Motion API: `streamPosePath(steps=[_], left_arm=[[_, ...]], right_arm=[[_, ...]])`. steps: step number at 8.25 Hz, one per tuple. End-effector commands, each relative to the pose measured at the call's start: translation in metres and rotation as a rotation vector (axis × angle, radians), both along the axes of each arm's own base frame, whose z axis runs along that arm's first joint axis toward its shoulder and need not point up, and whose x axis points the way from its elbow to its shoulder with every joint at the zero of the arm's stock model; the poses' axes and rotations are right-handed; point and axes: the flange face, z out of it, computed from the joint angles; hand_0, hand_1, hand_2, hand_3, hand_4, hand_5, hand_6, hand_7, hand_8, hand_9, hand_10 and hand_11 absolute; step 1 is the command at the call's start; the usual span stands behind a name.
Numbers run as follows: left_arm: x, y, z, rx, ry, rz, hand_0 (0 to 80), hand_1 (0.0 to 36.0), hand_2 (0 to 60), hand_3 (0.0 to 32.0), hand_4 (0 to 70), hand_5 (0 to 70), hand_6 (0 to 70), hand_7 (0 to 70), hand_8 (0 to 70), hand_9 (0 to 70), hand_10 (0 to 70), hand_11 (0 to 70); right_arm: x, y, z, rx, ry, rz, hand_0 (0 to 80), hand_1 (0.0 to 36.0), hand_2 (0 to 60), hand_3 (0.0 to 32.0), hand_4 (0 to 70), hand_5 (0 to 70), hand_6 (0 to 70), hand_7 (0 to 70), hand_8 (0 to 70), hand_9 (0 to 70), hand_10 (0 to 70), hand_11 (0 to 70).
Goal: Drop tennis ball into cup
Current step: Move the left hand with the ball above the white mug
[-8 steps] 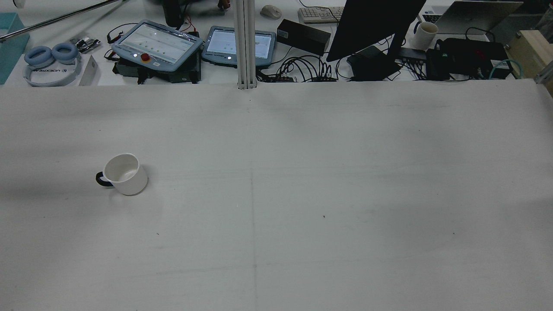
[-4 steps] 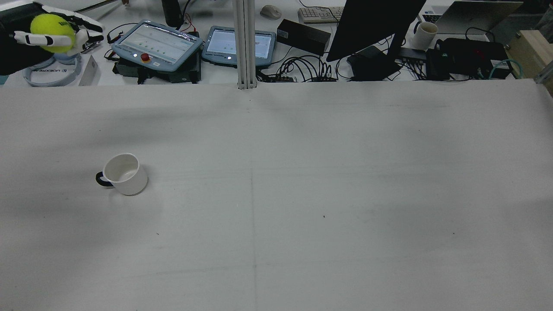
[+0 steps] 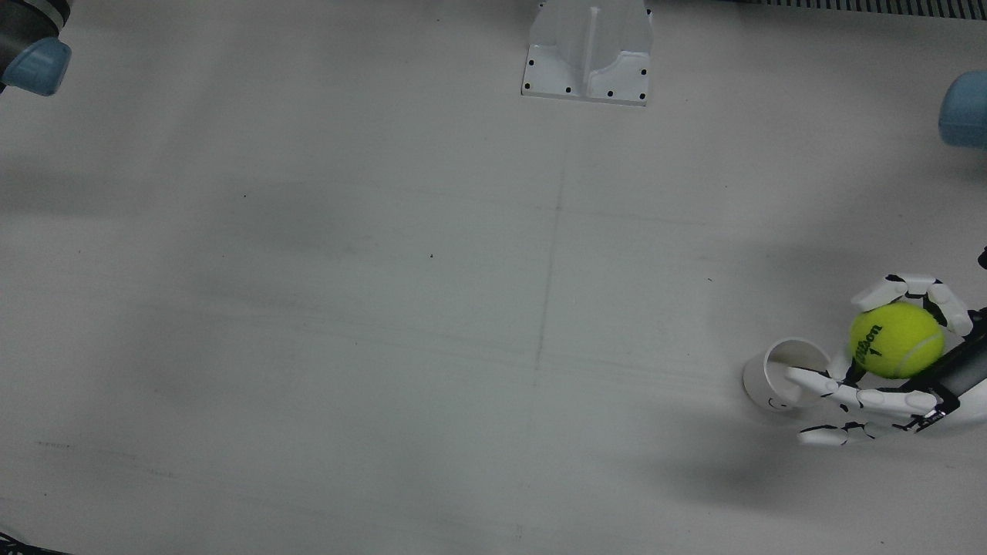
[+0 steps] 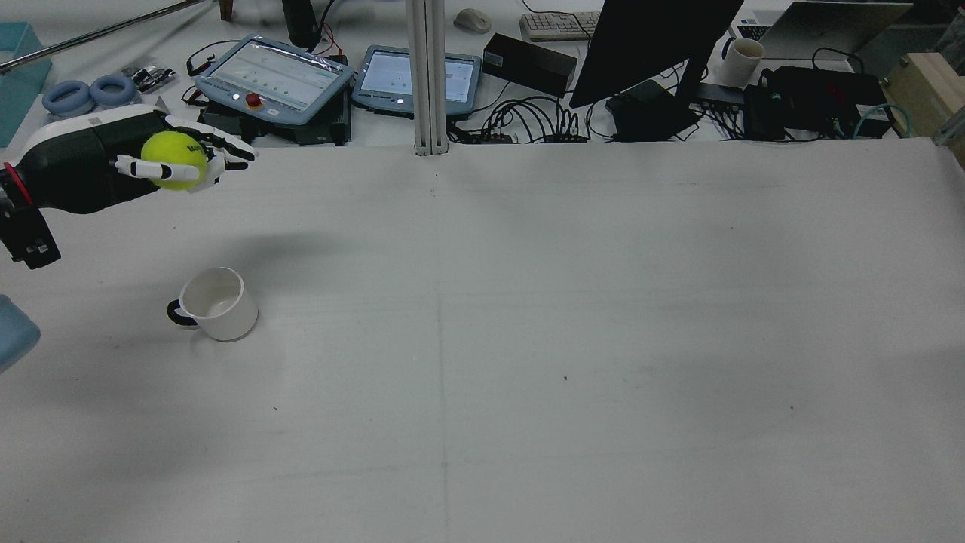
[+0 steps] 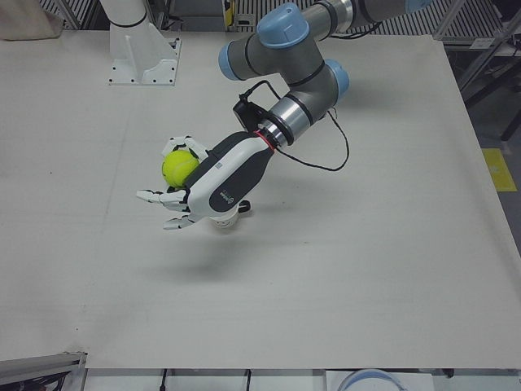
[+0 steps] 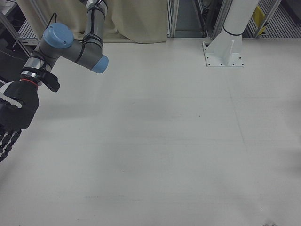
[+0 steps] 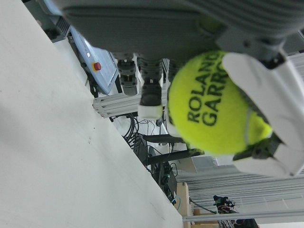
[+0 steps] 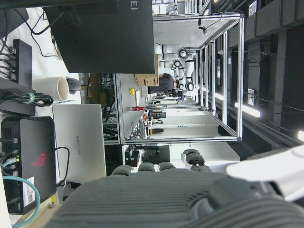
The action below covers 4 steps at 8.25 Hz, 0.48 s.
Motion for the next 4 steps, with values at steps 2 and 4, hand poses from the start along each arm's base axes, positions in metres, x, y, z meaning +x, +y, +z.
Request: streamPosePath(steps=[2,4], left_arm=[[0.037,0.022,0.026,0.029,-0.064,0.027,27.5,8.8,54.1,0.0,44.1,11.5,61.1,70.0,49.6,70.0,11.1,15.4],[0.024,0.031,0.062,0.011,-0.075,-0.033,27.5,8.0,54.0,0.0,42.6,13.1,70.0,70.0,49.6,69.3,10.3,14.2]], right_arm=[[0.000,0.000,0.000,-0.001,0.000,0.000,0.0,0.0,0.0,0.0,0.0,0.0,0.0,0.0,0.0,0.0,0.0,0.0],[0.000,0.000,0.001,-0.002,0.000,0.000,0.0,0.0,0.0,0.0,0.0,0.0,0.0,0.0,0.0,0.0,0.0,0.0]])
